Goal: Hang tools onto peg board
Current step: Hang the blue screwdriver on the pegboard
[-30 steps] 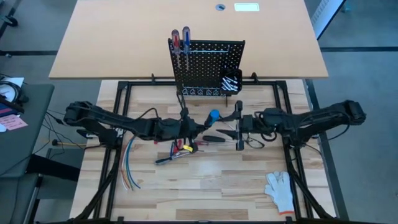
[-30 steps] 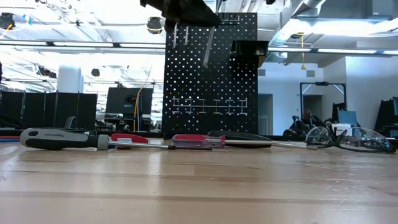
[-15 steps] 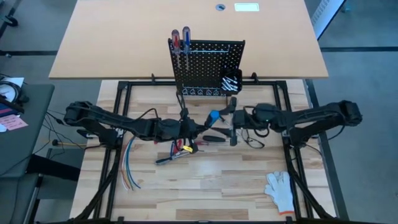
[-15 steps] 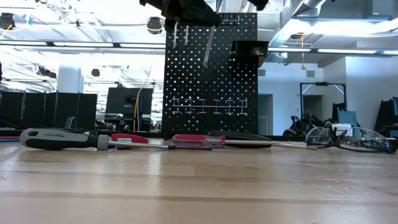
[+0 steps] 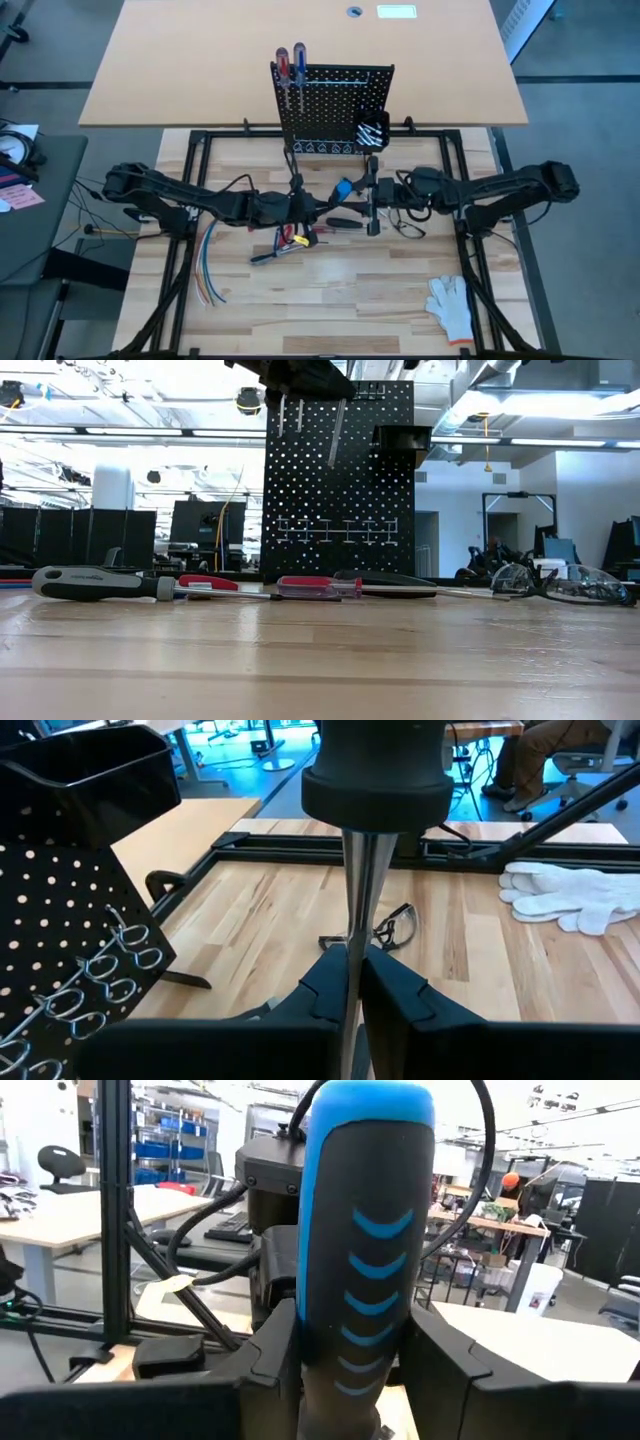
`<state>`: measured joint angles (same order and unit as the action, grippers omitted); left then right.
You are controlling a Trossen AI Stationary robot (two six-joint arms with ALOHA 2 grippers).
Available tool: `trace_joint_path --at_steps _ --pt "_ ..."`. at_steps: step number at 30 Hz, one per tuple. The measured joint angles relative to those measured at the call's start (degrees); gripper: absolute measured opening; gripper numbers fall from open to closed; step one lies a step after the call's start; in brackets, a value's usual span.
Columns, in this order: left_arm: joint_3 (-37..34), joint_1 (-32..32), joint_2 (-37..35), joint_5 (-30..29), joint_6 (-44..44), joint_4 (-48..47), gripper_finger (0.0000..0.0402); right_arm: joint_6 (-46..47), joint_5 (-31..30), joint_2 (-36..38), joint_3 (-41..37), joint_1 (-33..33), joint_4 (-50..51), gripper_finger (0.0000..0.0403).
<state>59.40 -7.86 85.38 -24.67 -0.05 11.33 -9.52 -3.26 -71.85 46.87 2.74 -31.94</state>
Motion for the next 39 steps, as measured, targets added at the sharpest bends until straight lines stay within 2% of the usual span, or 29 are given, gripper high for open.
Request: trace_joint_path --at_steps 7,13,18,21,29,36,39 --pt "-0.52 -0.32 -0.06 -0.33 3.3 -0.8 0.0076 0.06 -3.19 1.79 -0.02 0.0 -0.02 0.0128" --pt "-6.53 0.44 -0.03 0.2 6.19 9.41 0.0123 0.04 -4.51 4.44 -0.02 0.37 -0.35 0.0128" --pt "-11.54 0.49 0.0 2.61 9.51 23.49 0.0127 0.0 -4.51 5.18 -0.02 0.61 -0.38 0.0128" --pt "-12.61 0.51 0.0 3.63 10.59 28.34 0.0118 -0.12 -4.51 5.16 -0.02 0.61 -0.09 0.0128" --pt "-12.72 2.2 0.0 3.63 9.43 28.71 0.0099 -0.11 -4.49 5.16 -0.02 0.59 -0.29 0.0128" --pt "-12.72 3.07 0.02 3.88 8.54 28.22 0.0119 0.02 -4.42 5.16 -0.02 0.61 -0.28 0.0128" --pt "-12.71 3.16 0.58 7.01 8.42 28.6 0.0138 0.02 -4.4 5.16 -0.02 0.61 -0.26 0.0128"
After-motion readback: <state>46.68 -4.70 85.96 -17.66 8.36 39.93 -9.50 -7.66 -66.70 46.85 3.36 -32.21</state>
